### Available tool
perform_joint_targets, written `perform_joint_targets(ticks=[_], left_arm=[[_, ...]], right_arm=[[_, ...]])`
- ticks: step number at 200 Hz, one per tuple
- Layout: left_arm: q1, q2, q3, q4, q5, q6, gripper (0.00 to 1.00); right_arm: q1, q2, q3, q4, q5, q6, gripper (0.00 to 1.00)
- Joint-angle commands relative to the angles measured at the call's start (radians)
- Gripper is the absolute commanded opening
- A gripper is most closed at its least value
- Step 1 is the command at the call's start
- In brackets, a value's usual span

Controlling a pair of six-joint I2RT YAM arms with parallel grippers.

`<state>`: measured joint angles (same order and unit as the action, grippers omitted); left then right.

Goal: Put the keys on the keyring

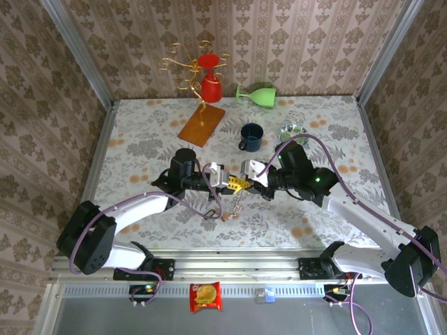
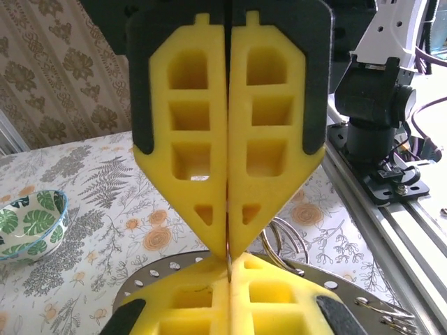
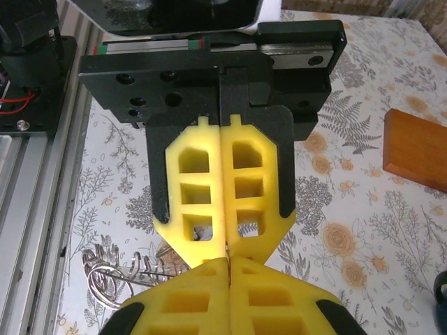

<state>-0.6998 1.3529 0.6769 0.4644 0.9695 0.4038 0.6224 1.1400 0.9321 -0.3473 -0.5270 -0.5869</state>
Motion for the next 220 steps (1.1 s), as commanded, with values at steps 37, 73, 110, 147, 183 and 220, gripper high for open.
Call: perform_joint_targets(ticks=[37,73,110,147,183,220], left_arm=[[-0.019,-0.112,-0.012,-0.021,-0.153,-0.12,0.0],[-0.044,-0.144,-0.006,-0.103,-0.206,-0.111,0.0],[-0.061,-0.145,0.003,-0.136,-0.241,-0.091,0.0],[-0.073,-0.15,0.01,-0.167,-0.246,-0.032,0.0],[-0.08,-0.161,0.003,-0.176,-0.245,0.05,0.0],[-0.085,-0.163,0.006,-0.182,-0.257,0.099,0.0]], right_arm=[[-0.072,-0.244,-0.15,0.089,0.072,0.102,0.34],[-0.026,-0.275,-0.172,0.052,0.09,0.112,0.31],[0.011,-0.265,-0.183,0.094,0.101,0.124,0.3],[0.014,-0.262,-0.197,0.125,0.158,0.103,0.31],[0.029,-0.221,-0.174,0.112,0.158,0.05,0.46],[0.045,-0.149,-0.121,0.047,0.105,0.001,0.5]])
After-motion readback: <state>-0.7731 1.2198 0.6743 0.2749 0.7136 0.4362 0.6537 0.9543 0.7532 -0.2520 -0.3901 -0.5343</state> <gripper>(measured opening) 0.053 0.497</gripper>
